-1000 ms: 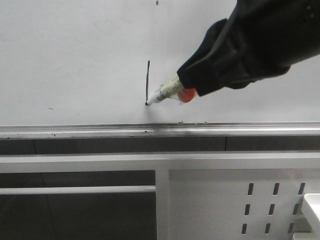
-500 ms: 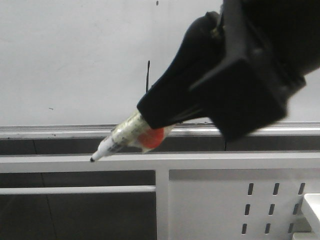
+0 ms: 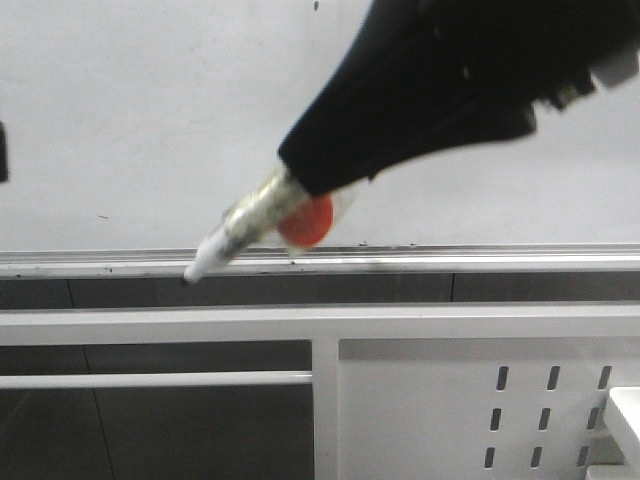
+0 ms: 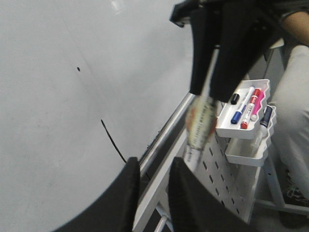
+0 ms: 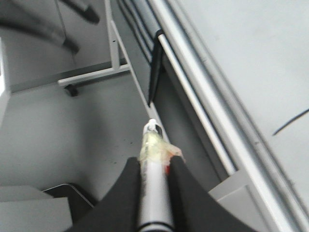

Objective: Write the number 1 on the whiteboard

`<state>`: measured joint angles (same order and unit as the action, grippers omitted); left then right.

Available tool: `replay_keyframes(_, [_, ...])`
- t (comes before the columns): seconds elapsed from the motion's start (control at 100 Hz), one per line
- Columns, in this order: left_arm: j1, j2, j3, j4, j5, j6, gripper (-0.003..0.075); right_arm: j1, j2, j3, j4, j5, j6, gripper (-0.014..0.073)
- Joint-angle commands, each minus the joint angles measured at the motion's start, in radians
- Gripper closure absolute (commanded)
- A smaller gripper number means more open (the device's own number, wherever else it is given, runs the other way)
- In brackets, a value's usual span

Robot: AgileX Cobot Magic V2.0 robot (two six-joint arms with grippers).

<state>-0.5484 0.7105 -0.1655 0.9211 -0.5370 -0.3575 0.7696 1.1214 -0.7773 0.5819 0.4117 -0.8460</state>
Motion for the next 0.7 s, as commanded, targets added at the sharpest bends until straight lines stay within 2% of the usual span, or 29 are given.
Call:
replay_keyframes(0.0, [0.002,0.051,-0.057,-0.022,-0.064,-0.021,0.0461,-0.025,-0.021,-0.058,-0.006,-0.021,0.003,0.0663])
replay_keyframes(0.22, [-0.005,0.211,-0.134,0.089,-0.109,-0.021,0.0459,-0.035,0.022,-0.121,-0.007,0.067,0.003,0.0663])
replay_keyframes(0.41, [-0.02,0.34,-0.194,0.09,-0.112,-0.019,0.0459,-0.035,0.033,-0.149,-0.019,0.076,0.003,0.0663])
replay_keyframes(0.69, [-0.02,0.415,-0.245,0.08,-0.135,-0.019,0.0459,-0.035,0.033,-0.173,-0.028,0.088,0.003,0.0663])
